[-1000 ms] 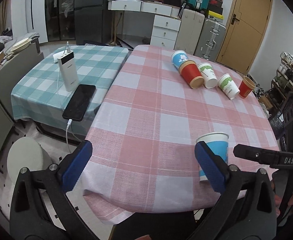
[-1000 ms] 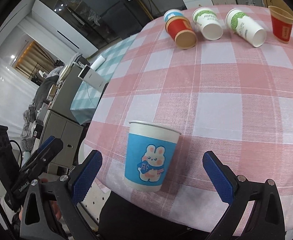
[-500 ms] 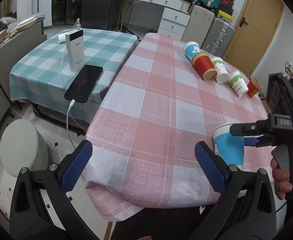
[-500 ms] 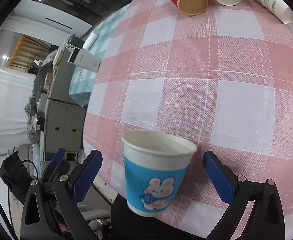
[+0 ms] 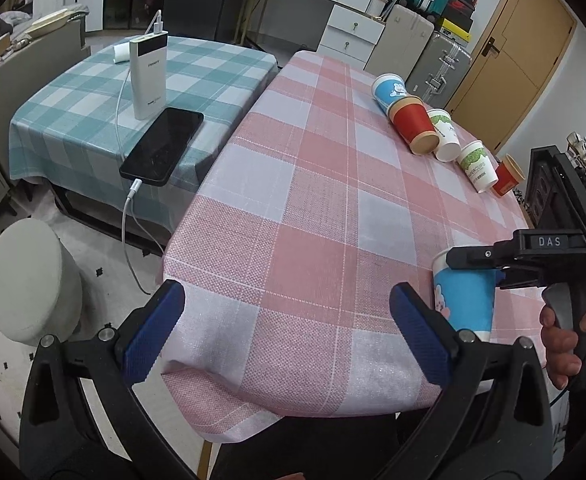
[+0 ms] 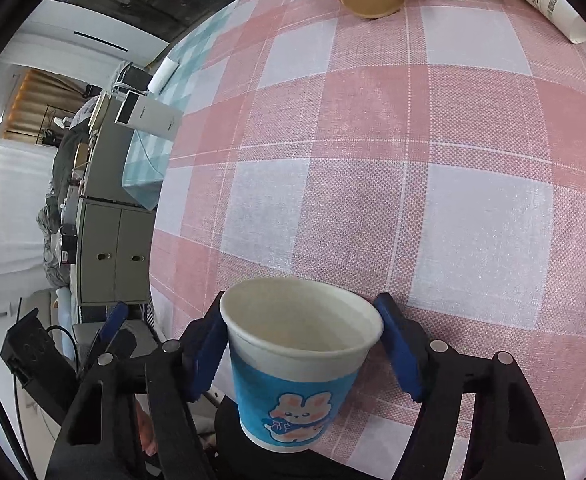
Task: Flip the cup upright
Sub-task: 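Grasp the blue cup with the right gripper while the left gripper releases it, then rotate the blue cup rim-up with the right gripper and lower it onto the table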
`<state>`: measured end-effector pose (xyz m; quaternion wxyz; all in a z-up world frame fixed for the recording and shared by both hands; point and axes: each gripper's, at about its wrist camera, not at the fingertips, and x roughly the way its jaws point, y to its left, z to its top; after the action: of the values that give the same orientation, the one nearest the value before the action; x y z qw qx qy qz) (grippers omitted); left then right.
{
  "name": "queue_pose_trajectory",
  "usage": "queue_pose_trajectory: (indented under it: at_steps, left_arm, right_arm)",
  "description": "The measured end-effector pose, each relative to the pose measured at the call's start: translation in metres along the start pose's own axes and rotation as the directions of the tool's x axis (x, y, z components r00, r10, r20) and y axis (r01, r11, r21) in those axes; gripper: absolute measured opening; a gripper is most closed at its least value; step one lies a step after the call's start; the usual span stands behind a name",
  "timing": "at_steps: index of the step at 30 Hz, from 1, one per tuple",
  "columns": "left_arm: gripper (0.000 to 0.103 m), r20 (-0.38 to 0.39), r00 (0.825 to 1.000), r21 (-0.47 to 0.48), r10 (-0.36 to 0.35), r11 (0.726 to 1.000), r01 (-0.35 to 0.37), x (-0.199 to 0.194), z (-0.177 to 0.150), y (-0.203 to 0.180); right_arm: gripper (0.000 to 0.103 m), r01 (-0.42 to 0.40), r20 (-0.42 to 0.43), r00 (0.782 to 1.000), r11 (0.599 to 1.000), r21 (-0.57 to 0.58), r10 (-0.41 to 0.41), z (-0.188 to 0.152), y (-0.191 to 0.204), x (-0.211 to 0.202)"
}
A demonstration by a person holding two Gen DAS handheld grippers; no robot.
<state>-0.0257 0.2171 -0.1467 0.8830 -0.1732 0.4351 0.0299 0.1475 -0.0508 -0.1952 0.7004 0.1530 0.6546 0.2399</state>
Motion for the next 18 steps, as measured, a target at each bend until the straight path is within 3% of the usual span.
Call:
queue_pose_trajectory:
  at_steps: [10, 18]
  left_arm:
    - [0.102, 0.004, 1.000, -0.001, 0.002, 1.000, -0.002, -0.003, -0.001, 0.000]
    - [0.102, -0.025, 0.999, 0.000, -0.028, 1.000, 0.028, 0.001, -0.002, -0.011]
  right_arm:
    - [0.068, -0.018, 0.038, 0.999, 0.999, -0.037, 0.020, -0.005, 0.003, -0.010]
    - [0.068, -0.060, 0.219, 0.974, 0.997, 0.043, 0.050, -0.010, -0.038, -0.052]
